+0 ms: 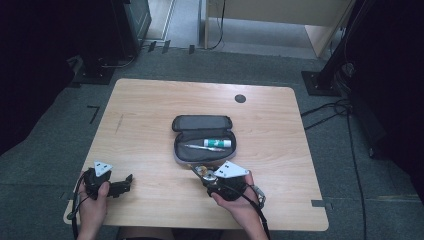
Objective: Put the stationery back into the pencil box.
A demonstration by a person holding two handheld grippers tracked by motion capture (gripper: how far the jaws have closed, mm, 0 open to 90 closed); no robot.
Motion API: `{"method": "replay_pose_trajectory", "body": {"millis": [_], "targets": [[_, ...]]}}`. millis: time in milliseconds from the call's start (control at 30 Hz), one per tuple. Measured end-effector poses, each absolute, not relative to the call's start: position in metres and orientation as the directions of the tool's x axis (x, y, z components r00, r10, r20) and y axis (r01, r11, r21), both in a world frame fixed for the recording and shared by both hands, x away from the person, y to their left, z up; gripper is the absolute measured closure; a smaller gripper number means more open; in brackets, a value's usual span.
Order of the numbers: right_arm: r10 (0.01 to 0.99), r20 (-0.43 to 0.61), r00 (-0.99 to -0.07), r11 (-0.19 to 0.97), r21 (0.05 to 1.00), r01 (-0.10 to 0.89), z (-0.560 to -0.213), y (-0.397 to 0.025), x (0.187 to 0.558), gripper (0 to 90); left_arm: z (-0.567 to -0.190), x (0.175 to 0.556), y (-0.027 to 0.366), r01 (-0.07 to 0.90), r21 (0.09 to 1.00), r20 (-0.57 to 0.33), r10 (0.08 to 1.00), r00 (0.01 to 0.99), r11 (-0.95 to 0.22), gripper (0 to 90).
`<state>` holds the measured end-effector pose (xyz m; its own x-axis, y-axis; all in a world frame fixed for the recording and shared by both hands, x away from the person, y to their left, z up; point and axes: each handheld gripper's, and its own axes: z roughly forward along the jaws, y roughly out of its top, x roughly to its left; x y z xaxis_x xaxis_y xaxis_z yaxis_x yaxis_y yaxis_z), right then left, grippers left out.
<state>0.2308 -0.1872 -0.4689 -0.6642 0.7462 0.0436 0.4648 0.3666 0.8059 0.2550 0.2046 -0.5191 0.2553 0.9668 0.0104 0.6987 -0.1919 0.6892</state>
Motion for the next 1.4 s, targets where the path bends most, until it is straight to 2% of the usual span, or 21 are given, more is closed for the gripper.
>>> {"method": "replay_pose_trajectory", "body": {"millis": [133,500,833,1133,1400], "targets": [[0.748,0.046,-0.662,0.363,0.806,0.467,-0.462,-0.192,0.241,41.7,-0.519,0.255,0.205,0.699,0.689,0.009,0.967,0.254,-0.190,1.7],[0.764,0.038,-0.645,0.379,0.782,0.495,-0.451,-0.198,0.300,41.7,-0.519,0.255,0.205,0.699,0.689,0.010,0.967,0.255,-0.191,1.7],[0.751,0.043,-0.658,0.428,0.728,0.535,-0.453,-0.181,0.339,41.7,-0.519,0.255,0.205,0.699,0.689,0.010,0.967,0.254,-0.191,1.7],[0.723,0.046,-0.689,0.478,0.687,0.547,-0.461,-0.162,0.349,41.6,-0.519,0.255,0.205,0.699,0.690,0.010,0.967,0.254,-0.191,1.7],[0.733,0.059,-0.677,0.473,0.671,0.571,-0.462,-0.164,0.353,41.6,-0.519,0.255,0.205,0.699,0.690,0.010,0.967,0.254,-0.191,1.7]]}}
